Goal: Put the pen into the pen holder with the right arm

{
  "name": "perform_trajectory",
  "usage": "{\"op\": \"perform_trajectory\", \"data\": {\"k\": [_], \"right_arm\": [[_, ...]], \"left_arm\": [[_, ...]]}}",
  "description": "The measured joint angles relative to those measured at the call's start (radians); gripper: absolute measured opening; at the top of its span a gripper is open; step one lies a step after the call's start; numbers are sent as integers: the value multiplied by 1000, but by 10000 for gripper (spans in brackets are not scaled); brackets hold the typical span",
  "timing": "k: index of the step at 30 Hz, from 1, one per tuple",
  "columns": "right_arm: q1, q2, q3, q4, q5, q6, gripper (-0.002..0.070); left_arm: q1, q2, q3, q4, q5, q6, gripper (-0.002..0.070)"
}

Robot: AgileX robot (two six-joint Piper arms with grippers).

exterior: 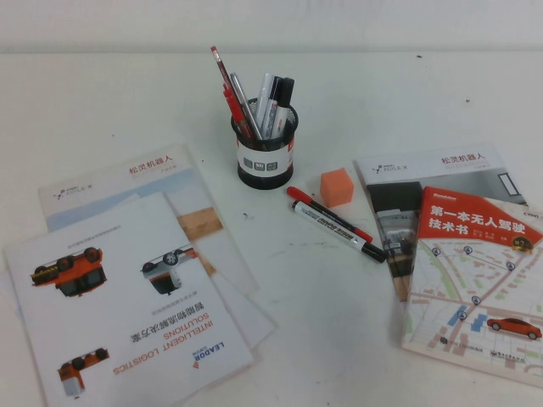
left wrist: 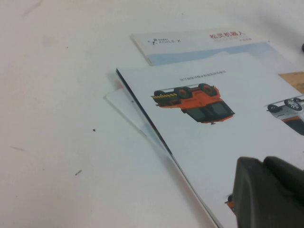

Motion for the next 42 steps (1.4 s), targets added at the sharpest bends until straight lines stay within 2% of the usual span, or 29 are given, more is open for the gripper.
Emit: {"op": "perform_trajectory", "data": {"k": [5,9,16,21,29,32,37,42], "right_arm": [[-9,-37,125,161,13,-13,-19],[-79,-135,248,206,11,-13,-19],[-303,-401,426,211,-97,-13,-19],[-451,-494,520,211,-204,-13,-19],[-489,-506,551,156,-317,-19,-19],[-489,-531,574,222,-354,-116,-19],[-489,-600,644,549,-334,-480,-19],[-489,-602,654,639,-225,-555,-19]], "left_arm": [[0,0,0,0,0,0,-2],[0,0,0,0,0,0,-3],[0,0,0,0,0,0,-3],[0,0,0,0,0,0,-3],[0,0,0,0,0,0,-3],[0,0,0,0,0,0,-3],[0,0,0,0,0,0,-3],[0,0,0,0,0,0,-3]]}}
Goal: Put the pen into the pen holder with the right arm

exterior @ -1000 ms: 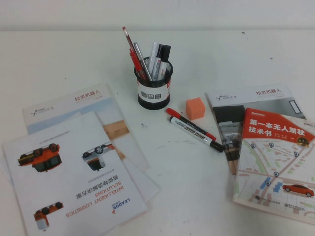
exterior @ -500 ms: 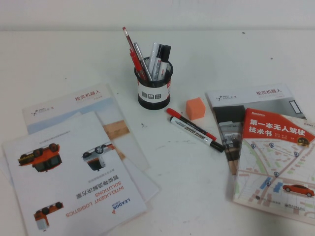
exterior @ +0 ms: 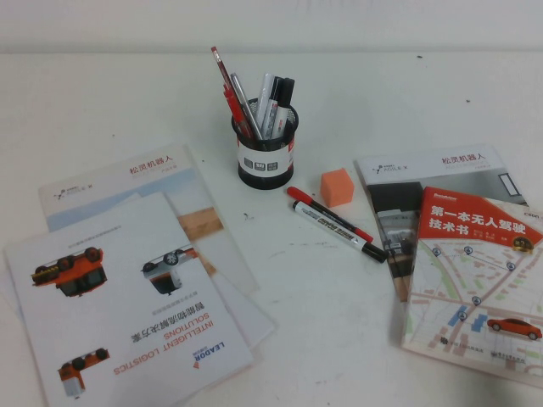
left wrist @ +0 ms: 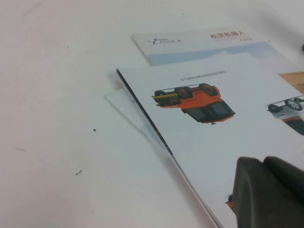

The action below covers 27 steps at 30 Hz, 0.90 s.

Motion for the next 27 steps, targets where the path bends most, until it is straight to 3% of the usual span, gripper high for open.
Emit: {"op": "perform_trajectory", "data": {"k": [8,27], "right_arm": [[0,0,4,-23,175,-8,-19],[0,0,4,-23,186,-12,-19]], "left_arm": [[0,0,0,0,0,0,-3],[0,0,0,0,0,0,-3]]}}
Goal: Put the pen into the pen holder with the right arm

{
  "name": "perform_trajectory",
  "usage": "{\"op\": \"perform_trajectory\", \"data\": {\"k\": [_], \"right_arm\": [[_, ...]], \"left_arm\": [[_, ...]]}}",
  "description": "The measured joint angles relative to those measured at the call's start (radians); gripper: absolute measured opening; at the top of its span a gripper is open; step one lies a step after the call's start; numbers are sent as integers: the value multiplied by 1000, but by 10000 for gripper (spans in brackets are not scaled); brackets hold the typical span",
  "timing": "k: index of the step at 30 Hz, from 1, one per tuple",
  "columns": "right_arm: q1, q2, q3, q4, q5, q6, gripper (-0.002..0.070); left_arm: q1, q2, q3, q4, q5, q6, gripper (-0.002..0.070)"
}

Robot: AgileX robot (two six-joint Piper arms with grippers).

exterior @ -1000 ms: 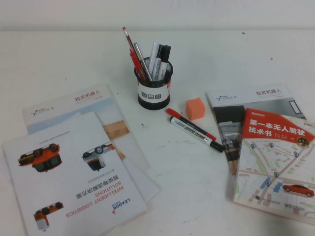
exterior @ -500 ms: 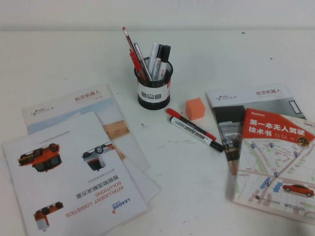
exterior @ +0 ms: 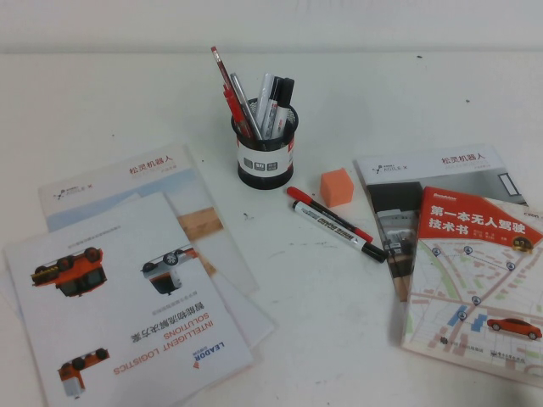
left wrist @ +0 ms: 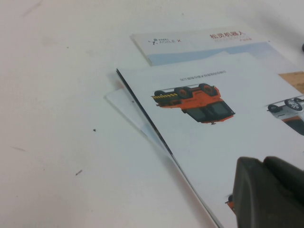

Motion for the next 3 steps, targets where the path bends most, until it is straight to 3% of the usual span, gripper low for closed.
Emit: {"op": "perform_trajectory", "data": {"k": [3], "right_arm": [[0,0,0,0,0,0,-19]], "left_arm": [[0,0,0,0,0,0,-3]]}}
